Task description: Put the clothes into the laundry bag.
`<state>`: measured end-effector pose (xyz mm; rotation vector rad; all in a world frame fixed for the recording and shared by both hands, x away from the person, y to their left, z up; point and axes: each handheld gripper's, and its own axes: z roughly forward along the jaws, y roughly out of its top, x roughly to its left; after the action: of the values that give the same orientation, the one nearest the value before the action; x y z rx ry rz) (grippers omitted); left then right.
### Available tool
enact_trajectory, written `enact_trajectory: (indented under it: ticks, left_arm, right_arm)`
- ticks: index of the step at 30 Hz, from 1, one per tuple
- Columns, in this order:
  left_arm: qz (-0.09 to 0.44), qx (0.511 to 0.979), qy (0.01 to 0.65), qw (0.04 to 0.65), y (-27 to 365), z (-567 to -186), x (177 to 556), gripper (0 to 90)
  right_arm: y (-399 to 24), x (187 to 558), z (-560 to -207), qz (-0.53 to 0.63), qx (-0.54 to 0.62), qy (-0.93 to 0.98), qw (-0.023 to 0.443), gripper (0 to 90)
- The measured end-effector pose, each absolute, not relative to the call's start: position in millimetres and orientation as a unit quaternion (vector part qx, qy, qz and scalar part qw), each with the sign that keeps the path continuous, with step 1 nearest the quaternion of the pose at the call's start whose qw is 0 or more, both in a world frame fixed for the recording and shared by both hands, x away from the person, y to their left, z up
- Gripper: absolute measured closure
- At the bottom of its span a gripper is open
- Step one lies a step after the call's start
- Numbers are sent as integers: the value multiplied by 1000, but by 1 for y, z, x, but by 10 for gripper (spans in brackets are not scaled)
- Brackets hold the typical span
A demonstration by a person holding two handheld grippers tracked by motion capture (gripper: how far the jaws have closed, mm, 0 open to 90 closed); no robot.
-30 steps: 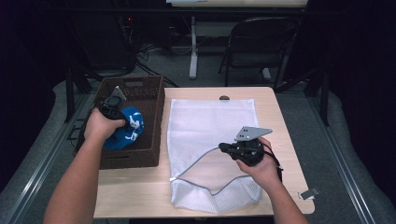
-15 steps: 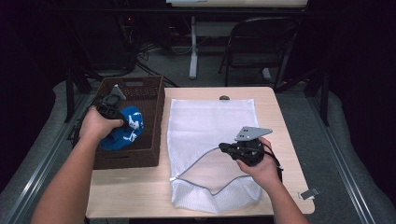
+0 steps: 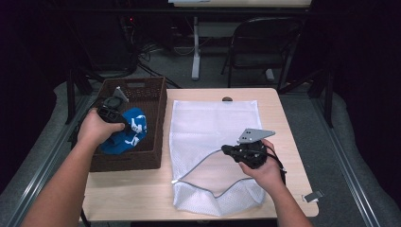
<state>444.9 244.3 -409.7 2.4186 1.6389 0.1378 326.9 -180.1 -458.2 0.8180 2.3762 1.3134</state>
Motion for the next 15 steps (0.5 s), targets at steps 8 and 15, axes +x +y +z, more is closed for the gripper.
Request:
enact_trajectory:
  ticks: [8, 15]
  left_arm:
    - [46, 830, 545, 111, 241, -404, 436, 693]
    - [51, 845, 520, 118, 232, -396, 426, 693]
  right_arm:
    - [-180, 327, -458, 457, 285, 829, 153, 888]
    - [-180, 327, -458, 457, 285, 829, 153, 888]
